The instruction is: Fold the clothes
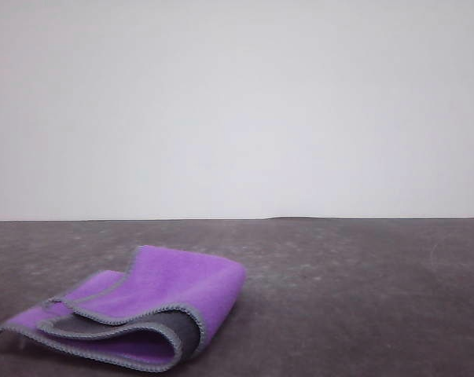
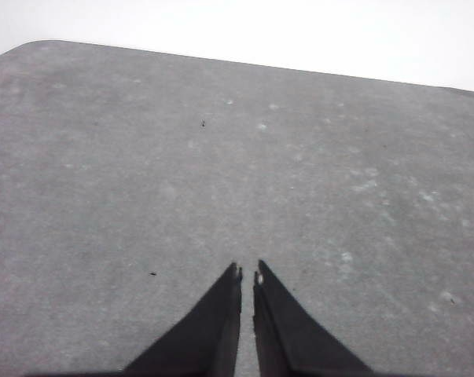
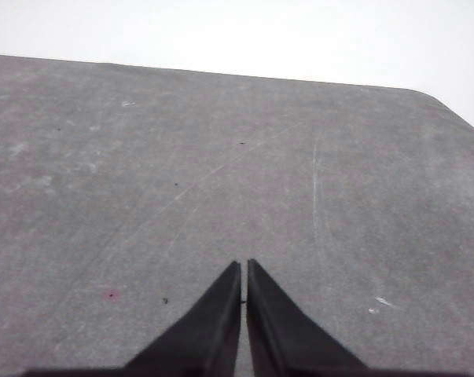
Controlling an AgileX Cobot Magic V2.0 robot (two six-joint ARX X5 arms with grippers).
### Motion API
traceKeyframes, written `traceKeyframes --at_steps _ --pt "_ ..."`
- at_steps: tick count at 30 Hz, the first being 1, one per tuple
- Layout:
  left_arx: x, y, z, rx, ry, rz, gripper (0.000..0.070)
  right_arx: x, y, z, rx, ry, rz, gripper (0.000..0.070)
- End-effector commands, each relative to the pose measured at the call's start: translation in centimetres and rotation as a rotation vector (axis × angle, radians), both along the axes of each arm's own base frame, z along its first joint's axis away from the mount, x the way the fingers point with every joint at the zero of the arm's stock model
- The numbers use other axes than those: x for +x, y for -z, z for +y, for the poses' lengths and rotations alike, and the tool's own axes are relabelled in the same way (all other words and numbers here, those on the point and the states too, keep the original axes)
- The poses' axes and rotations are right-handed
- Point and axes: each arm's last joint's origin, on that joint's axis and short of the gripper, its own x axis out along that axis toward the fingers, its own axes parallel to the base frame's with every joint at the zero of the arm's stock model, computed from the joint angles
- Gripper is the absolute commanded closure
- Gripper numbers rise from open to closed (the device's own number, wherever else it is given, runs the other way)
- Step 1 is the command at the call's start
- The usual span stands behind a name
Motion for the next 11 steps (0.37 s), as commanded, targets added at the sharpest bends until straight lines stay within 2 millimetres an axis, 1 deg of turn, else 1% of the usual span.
traceKeyframes --at_steps 1,11 --pt "0.08 0.7 0.02 -0.001 -0.005 0.026 0.0683 0.04 0.05 -0.01 0.011 0.003 -0.007 0.0693" --pt "0.08 0.7 0.02 -0.001 -0.005 0.026 0.0683 0.04 0.05 -0.01 0.011 0.003 -0.007 0.0693"
